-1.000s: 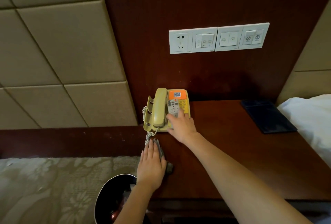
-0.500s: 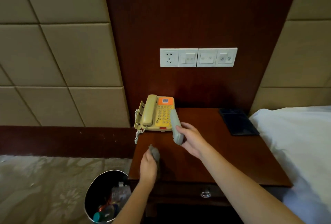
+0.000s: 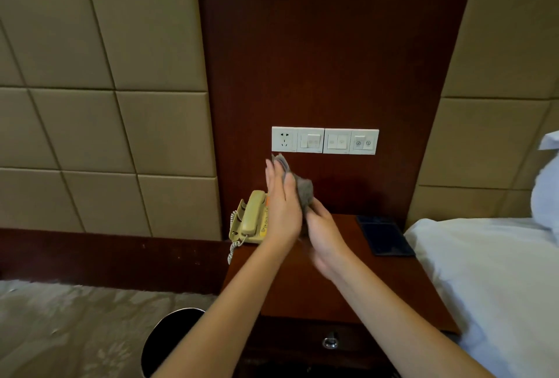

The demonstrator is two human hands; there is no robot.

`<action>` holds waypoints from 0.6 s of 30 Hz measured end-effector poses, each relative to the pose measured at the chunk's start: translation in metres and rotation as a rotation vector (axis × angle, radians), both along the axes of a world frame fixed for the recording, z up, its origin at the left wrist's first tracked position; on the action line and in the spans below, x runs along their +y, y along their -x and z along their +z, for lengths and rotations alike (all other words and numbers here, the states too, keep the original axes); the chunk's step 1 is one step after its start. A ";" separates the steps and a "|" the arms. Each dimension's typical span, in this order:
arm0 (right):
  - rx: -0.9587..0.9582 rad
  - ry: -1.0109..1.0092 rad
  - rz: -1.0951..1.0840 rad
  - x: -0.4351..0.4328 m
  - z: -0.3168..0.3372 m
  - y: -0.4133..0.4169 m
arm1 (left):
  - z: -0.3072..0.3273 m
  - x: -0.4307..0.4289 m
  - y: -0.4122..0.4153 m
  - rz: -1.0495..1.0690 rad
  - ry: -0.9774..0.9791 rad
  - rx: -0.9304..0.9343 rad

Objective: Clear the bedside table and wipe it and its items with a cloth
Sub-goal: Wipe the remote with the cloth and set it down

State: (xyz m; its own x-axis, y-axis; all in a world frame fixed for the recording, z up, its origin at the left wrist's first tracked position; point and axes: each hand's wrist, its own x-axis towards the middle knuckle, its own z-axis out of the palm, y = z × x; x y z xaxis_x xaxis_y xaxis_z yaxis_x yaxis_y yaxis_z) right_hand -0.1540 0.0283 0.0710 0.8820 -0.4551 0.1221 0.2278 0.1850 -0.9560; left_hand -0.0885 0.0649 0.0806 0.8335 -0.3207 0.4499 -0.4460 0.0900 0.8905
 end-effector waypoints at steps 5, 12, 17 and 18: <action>0.012 0.160 0.047 0.013 0.008 0.011 | 0.054 0.012 -0.020 0.001 -0.010 0.113; -0.027 0.236 -0.089 0.012 0.028 0.008 | 0.022 0.026 0.036 -0.217 0.113 0.305; -0.009 0.604 -0.063 0.025 0.025 0.023 | 0.045 0.033 0.001 -0.113 0.224 0.316; -0.013 0.648 -0.052 0.028 0.023 0.025 | 0.057 0.035 -0.008 -0.075 0.233 0.317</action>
